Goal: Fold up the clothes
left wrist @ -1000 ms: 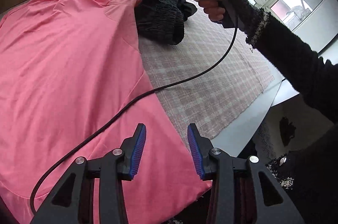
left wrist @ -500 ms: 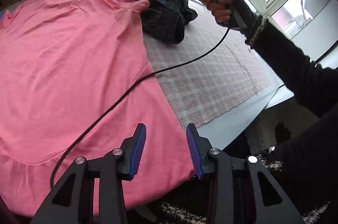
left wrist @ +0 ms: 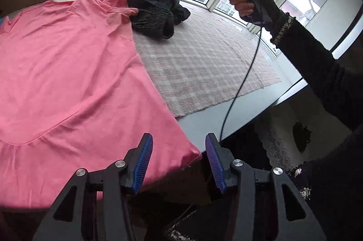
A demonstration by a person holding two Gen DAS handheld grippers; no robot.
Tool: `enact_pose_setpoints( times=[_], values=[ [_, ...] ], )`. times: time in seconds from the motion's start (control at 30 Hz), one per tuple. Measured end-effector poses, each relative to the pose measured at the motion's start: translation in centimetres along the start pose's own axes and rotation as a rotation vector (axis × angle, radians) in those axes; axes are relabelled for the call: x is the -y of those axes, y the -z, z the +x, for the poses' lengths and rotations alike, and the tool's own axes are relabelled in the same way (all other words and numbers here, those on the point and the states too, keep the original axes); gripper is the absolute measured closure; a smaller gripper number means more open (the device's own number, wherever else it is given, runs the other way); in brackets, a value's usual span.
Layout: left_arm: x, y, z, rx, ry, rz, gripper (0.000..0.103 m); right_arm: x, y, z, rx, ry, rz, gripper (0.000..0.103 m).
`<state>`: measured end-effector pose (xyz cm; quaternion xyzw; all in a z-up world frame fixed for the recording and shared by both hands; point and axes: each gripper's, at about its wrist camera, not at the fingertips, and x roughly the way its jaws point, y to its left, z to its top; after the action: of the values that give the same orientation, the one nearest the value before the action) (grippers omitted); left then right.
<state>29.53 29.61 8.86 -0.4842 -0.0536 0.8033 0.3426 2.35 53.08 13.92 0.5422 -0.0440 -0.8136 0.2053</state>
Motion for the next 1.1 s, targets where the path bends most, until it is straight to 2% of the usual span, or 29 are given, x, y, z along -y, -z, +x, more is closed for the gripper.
enact_pose_setpoints(
  times=[0.03, 0.17, 0.2, 0.27, 0.37, 0.43, 0.53, 0.63, 0.7, 0.8, 1.03, 1.1],
  values=[
    [0.9, 0.1, 1.4, -0.007, -0.005, 0.025, 0.057, -0.6, 0.4, 1.5, -0.016, -0.004, 0.012, 0.078],
    [2.0, 0.3, 2.0, -0.012, 0.011, 0.004, 0.061, -3.5, 2.5, 5.5, -0.068, -0.046, 0.001, 0.078],
    [1.6, 0.6, 0.7, 0.018, 0.011, -0.014, 0.061, -4.4, 3.0, 5.9, -0.081, -0.068, -0.011, 0.078],
    [0.1, 1.7, -2.5, 0.074, -0.039, -0.054, 0.059, -7.0, 3.3, 5.4, -0.082, -0.09, -0.068, 0.078],
    [-4.4, 4.4, -7.5, 0.135, -0.143, -0.197, 0.059, -11.1, 2.6, 3.7, -0.062, -0.129, -0.146, 0.078],
    [-7.9, 7.6, -10.6, 0.18, -0.221, -0.329, 0.059, -13.8, 1.7, 2.9, -0.055, -0.157, -0.182, 0.078],
    [-12.5, 12.8, -14.6, 0.241, -0.35, -0.514, 0.059, -18.0, 0.8, 2.6, -0.046, -0.123, -0.26, 0.075],
    [-15.3, 16.9, -17.8, 0.31, -0.447, -0.621, 0.059, -21.5, 0.5, 3.9, -0.069, -0.112, -0.315, 0.075],
    [-16.6, 18.7, -18.9, 0.336, -0.498, -0.647, 0.059, -23.6, 0.3, 5.0, -0.085, -0.117, -0.345, 0.075],
    [-18.3, 19.4, -19.5, 0.339, -0.557, -0.635, 0.058, -27.0, 0.0, 6.9, -0.111, -0.149, -0.381, 0.075],
    [-23.8, 17.5, -18.8, 0.273, -0.624, -0.565, 0.055, -34.3, 1.1, 11.8, -0.171, -0.164, -0.572, 0.075],
    [-25.5, 17.3, -18.8, 0.266, -0.606, -0.564, 0.055, -35.8, 1.2, 13.2, -0.175, -0.178, -0.618, 0.075]
  ],
)
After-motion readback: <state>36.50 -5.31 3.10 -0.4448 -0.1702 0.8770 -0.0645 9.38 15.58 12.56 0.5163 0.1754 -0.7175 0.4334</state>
